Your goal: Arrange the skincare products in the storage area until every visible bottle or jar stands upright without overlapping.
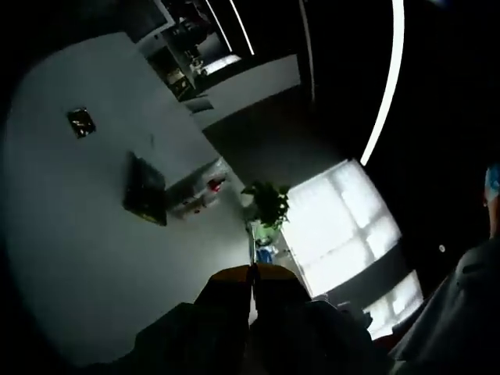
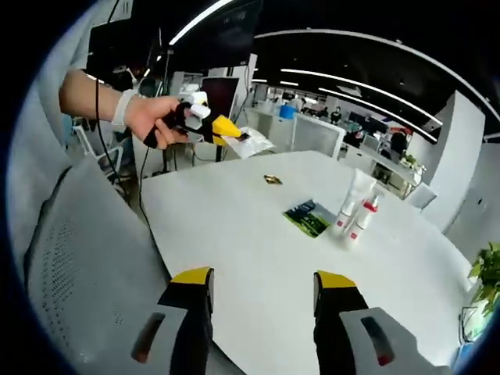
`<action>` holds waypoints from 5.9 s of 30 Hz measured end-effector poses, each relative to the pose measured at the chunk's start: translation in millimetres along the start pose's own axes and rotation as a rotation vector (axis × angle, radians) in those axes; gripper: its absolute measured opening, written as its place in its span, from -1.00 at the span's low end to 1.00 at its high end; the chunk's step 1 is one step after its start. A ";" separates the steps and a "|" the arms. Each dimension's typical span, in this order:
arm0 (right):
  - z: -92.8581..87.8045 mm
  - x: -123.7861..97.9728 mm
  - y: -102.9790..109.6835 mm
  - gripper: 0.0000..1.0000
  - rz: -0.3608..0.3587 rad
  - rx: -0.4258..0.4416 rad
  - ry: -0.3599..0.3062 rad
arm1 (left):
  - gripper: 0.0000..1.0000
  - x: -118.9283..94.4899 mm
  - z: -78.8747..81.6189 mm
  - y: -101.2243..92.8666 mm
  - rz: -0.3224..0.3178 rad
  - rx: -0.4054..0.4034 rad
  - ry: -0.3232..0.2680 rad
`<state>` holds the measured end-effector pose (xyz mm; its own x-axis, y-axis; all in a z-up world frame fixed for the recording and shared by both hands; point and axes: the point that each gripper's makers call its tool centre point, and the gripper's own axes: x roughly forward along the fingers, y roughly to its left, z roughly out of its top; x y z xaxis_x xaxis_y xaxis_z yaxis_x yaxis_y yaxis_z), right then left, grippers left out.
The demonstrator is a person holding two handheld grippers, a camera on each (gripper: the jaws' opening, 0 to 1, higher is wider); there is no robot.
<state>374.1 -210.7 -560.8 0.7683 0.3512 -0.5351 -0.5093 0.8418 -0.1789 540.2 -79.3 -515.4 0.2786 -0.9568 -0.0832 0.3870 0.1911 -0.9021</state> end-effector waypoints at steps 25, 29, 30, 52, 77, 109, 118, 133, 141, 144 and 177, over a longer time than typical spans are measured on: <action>-1.0 0.4 -0.2 -0.14 0.010 0.041 -0.020 | -1.00 56.0 70.2 79.8 0.095 -0.104 0.016; -1.1 1.4 1.1 -0.12 0.020 0.055 -0.019 | -1.00 63.6 69.9 90.9 0.120 -0.106 0.033; -1.2 1.4 1.2 -0.12 0.019 0.051 -0.019 | -1.00 64.3 71.8 93.1 0.122 -0.110 0.031; -6.3 -3.3 -10.1 -0.15 -0.033 0.048 -0.015 | -1.00 103.4 118.9 144.4 0.216 -0.109 0.028; -16.8 -3.5 -15.0 -0.14 -0.043 0.084 0.018 | -1.00 132.5 126.3 205.4 0.347 -0.082 0.087; -23.5 -2.7 -16.4 -0.24 -0.048 0.084 0.047 | -1.00 144.4 125.5 256.2 0.477 -0.059 0.157; -27.1 -1.1 -13.5 -0.29 -0.032 0.091 0.064 | -1.00 140.0 124.4 273.9 0.543 -0.004 0.207; -29.8 0.8 -9.1 -0.32 -0.007 0.091 0.082 | -0.91 134.1 118.7 281.6 0.616 0.116 0.347; -29.8 1.2 -7.5 -0.34 -0.001 0.085 0.084 | -0.88 127.1 122.2 284.5 0.650 0.125 0.381; -30.9 1.2 -5.8 -0.35 0.007 0.083 0.091 | -0.85 124.3 124.6 285.1 0.664 0.136 0.398; -33.5 0.8 -3.1 -0.48 0.019 0.075 0.104 | -0.61 123.9 167.4 275.4 0.715 0.414 0.416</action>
<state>363.3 -226.7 -588.3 0.7122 0.3262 -0.6216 -0.4899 0.8651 -0.1073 828.4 -108.6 -703.2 0.2649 -0.5674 -0.7797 0.5502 0.7529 -0.3611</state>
